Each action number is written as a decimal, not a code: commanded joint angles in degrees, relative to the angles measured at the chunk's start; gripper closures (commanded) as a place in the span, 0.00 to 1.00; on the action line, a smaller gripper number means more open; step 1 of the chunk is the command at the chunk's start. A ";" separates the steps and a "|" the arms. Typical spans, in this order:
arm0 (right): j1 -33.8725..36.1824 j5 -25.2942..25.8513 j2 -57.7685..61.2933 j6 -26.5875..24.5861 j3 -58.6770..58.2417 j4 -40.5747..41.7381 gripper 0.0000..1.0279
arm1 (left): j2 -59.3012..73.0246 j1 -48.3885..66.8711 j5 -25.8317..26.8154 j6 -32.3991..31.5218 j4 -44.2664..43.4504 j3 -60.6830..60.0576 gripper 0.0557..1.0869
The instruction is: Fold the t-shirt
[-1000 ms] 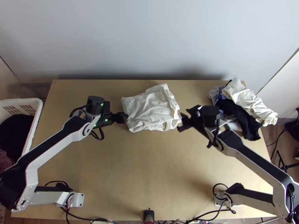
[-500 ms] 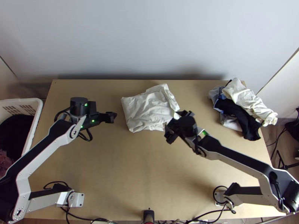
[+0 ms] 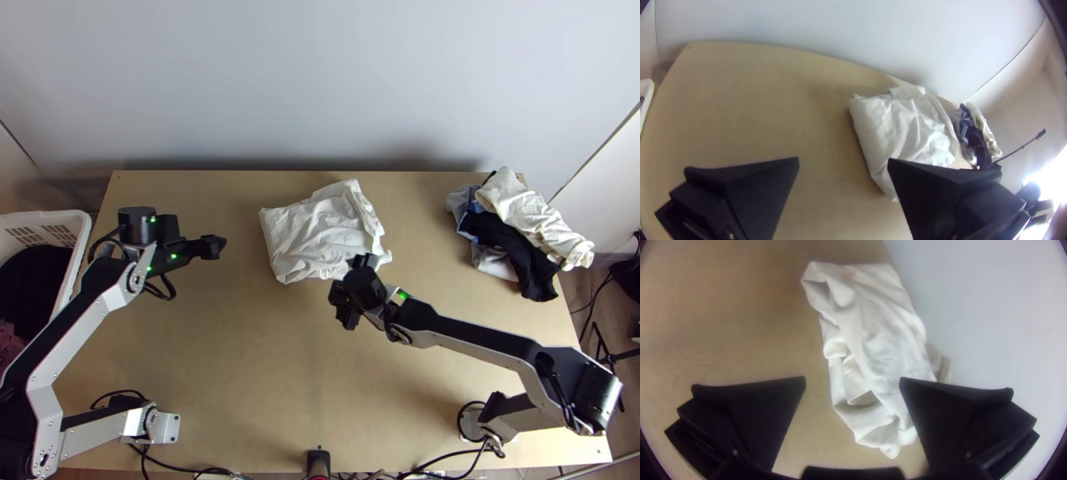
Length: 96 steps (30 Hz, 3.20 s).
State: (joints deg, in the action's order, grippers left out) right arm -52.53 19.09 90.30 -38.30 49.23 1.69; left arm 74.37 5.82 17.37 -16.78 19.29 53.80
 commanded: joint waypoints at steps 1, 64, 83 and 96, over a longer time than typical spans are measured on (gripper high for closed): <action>-1.08 0.16 5.24 -2.04 3.24 -0.82 0.05 | -0.54 -4.07 2.59 0.78 0.93 -0.01 0.06; 21.68 -1.87 4.27 -10.83 13.52 4.63 0.97 | -3.35 -15.05 12.43 5.44 6.20 -2.47 0.06; 28.89 -1.78 5.24 -10.48 29.08 2.52 0.97 | -3.97 -15.40 12.34 5.70 6.29 -3.26 0.06; 39.00 -1.78 4.71 -11.53 33.91 6.83 0.97 | -4.32 -14.88 12.34 5.35 6.55 -5.99 0.06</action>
State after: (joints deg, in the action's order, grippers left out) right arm -17.89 17.34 95.15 -49.58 80.64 6.50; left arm 70.22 -9.37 29.61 -11.35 25.67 49.43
